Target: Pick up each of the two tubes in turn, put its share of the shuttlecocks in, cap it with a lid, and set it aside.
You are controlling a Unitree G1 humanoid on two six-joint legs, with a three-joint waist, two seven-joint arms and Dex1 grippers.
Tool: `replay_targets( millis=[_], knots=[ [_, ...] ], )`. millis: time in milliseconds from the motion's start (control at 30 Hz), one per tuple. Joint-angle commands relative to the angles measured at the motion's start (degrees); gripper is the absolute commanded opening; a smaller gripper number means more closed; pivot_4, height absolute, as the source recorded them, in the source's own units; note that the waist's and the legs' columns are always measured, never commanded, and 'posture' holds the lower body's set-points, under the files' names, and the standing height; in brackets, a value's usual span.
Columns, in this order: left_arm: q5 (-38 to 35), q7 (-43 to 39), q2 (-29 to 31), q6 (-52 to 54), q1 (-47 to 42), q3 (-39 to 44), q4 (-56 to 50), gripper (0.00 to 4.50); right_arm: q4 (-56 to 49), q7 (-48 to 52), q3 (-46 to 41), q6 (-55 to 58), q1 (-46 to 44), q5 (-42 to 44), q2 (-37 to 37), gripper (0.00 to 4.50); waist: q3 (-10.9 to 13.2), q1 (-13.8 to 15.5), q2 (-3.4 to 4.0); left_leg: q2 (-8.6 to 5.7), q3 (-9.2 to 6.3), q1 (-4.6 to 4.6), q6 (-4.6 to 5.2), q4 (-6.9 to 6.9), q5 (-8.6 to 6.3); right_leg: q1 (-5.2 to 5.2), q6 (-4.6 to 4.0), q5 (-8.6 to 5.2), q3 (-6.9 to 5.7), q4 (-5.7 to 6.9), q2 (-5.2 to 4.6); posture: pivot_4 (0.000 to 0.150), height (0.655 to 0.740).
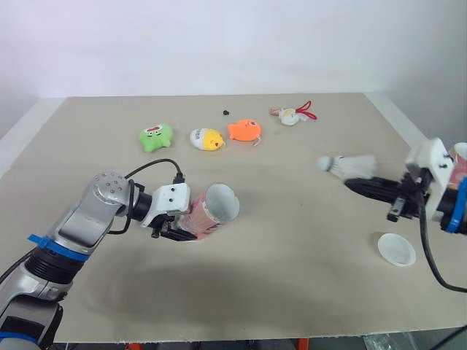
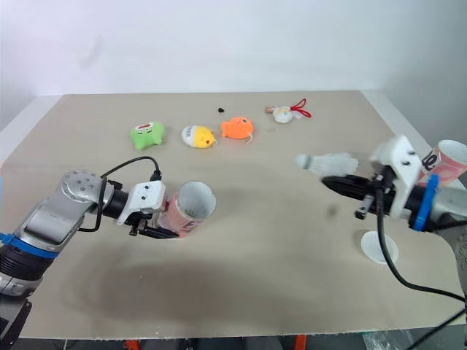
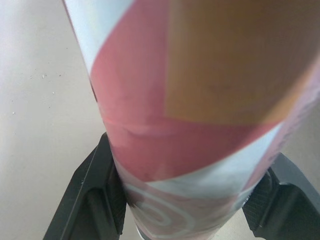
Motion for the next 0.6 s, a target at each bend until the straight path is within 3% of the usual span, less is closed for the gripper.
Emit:
replay_targets(
  millis=[33,233,600],
  knots=[
    [0.5,-0.9,-0.6,-0.8,0.1,-2.5,1.1,2.43,-8.3,2.4,9.7,0.2,-5.4,1.2,-0.7,0.02,0.0,0.1,-0.01,0.02,-0.03,-0.02,-0.01,0.00,0.00,0.00,-0.02,-0.01,-0.05,-0.08,0.00,0.150,0.7400],
    [0.5,-1.1,-0.5,-1.1,0.3,-2.4,0.9,2.43,-5.5,6.1,24.0,-1.8,-20.8,-4.0,2.6,0.02,0.0,0.1,-0.06,-0.10,-0.01,-0.31,0.30,-0.02,-0.19,-0.04,0.11,0.08,-0.19,-0.65,-0.44,0.150,0.7400],
    [0.4,-0.9,-0.2,-1.2,0.3,-2.1,1.2,2.43,0.9,13.3,34.9,-5.2,-32.4,-11.5,7.0,0.02,0.0,0.1,-0.10,-0.22,-0.06,-0.35,0.48,-0.01,-0.32,-0.02,0.12,0.06,-0.43,-0.69,-0.65,0.150,0.7400]
  ],
)
